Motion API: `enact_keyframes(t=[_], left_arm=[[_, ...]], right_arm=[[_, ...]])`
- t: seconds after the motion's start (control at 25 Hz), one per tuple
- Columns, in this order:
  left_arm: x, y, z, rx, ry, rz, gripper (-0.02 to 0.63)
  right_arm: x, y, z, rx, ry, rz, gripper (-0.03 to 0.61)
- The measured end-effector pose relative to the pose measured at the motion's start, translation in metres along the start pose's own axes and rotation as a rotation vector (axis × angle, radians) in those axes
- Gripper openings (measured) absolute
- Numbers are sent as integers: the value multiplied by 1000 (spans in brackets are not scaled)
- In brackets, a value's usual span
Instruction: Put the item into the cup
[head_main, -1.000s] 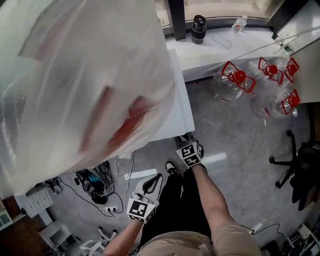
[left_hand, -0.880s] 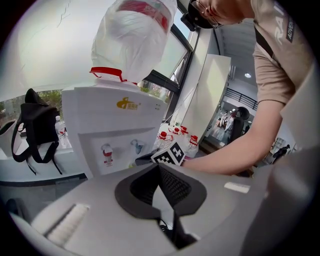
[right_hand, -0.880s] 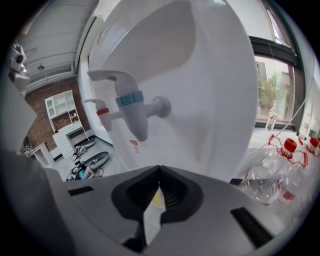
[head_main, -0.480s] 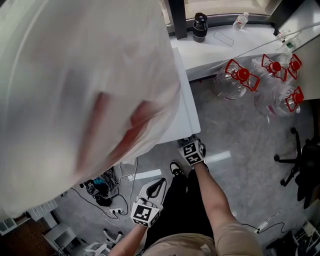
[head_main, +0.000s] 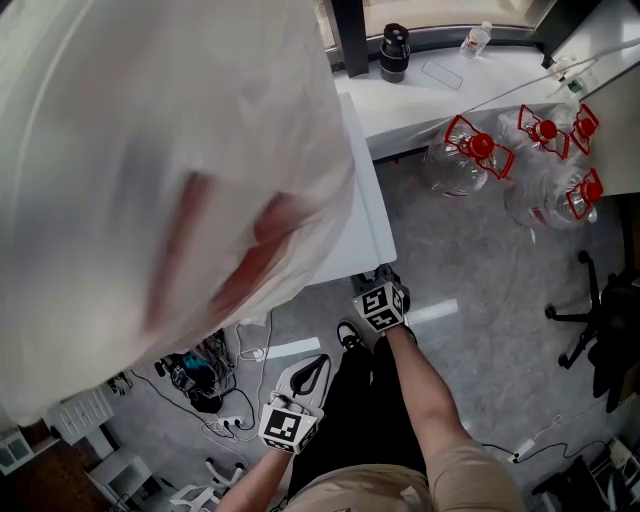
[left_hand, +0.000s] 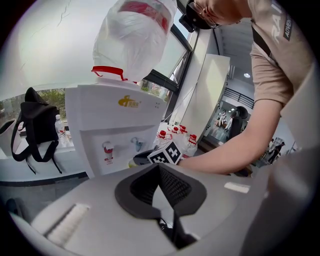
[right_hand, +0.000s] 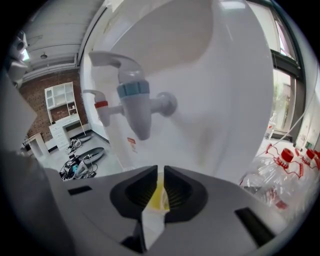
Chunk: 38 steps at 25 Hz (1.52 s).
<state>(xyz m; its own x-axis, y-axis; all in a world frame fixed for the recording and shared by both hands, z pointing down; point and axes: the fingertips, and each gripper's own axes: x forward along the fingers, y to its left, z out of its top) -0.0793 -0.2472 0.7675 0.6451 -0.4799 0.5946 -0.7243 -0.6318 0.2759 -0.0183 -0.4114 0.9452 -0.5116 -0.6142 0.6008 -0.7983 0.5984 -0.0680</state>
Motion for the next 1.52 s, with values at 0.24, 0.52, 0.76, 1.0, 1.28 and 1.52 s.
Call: enact_keyframes(t=[0.24,0.52,0.76,1.0,1.28,1.52], left_arm=[[0,-9,3,5,-7,-11,8],[1,-21,12,30,-27,-33,8],[-4,-36,31,54,-62,-48,8],[-17,-52,49,94,-89,-53,8],[-36,-64,85,146,-133,-39,8],[-54,-68,124,200,-199,-13,8]], right_arm=[[-14,-1,0,-12,-6,-10,14],[-50,10,3,-21,5,25,12],[-90,30,16,-70,0,80,12],[-144,46,51,-71,-32,113,12],[-206,59,115,-105,-112,103,12],[-250,62,155,-70,-161,87,12]])
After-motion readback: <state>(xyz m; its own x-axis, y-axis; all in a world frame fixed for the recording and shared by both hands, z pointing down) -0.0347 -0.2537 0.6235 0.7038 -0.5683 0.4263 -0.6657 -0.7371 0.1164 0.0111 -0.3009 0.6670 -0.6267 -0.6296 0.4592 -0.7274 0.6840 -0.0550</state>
